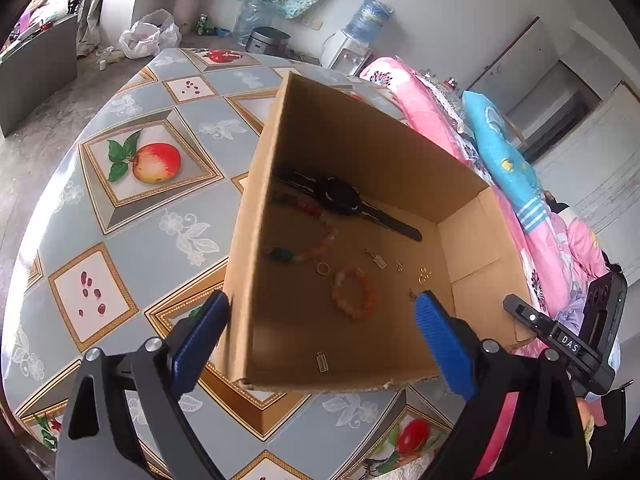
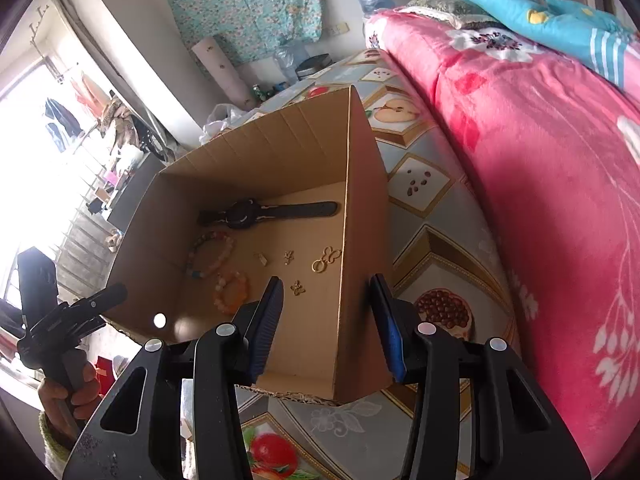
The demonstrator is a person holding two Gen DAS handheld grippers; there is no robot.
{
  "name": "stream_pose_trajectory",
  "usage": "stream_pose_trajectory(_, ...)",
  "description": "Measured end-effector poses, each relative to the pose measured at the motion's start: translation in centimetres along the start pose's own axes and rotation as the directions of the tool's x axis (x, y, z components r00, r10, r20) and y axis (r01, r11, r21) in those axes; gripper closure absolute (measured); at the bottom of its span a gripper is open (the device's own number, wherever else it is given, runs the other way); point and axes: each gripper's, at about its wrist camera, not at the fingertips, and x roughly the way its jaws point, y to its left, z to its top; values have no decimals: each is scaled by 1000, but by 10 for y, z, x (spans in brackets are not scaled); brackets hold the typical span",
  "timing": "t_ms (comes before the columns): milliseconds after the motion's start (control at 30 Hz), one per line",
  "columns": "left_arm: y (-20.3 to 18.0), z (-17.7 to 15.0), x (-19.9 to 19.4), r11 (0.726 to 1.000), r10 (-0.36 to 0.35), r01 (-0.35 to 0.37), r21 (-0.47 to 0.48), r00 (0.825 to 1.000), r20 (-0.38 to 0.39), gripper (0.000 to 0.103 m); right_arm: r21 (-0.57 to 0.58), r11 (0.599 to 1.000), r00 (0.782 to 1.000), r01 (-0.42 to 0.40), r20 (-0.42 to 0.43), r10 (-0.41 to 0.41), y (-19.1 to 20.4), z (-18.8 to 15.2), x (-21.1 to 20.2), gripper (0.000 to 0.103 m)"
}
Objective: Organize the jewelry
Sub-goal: 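Lift both open grippers up and away from the box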
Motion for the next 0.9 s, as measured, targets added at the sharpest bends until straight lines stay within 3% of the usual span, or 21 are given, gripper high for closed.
stream_pose_trajectory(500, 2, -36, -23, 1000, -4, 4, -15, 1000, -1, 12, -7, 1000, 1000, -7, -26, 7, 4, -24, -16, 59)
stream_pose_trajectory(900, 0, -46, -26, 1000, 13, -13, 12, 1000, 17, 12, 3, 1000, 999, -9, -32, 9, 4, -38, -23, 58)
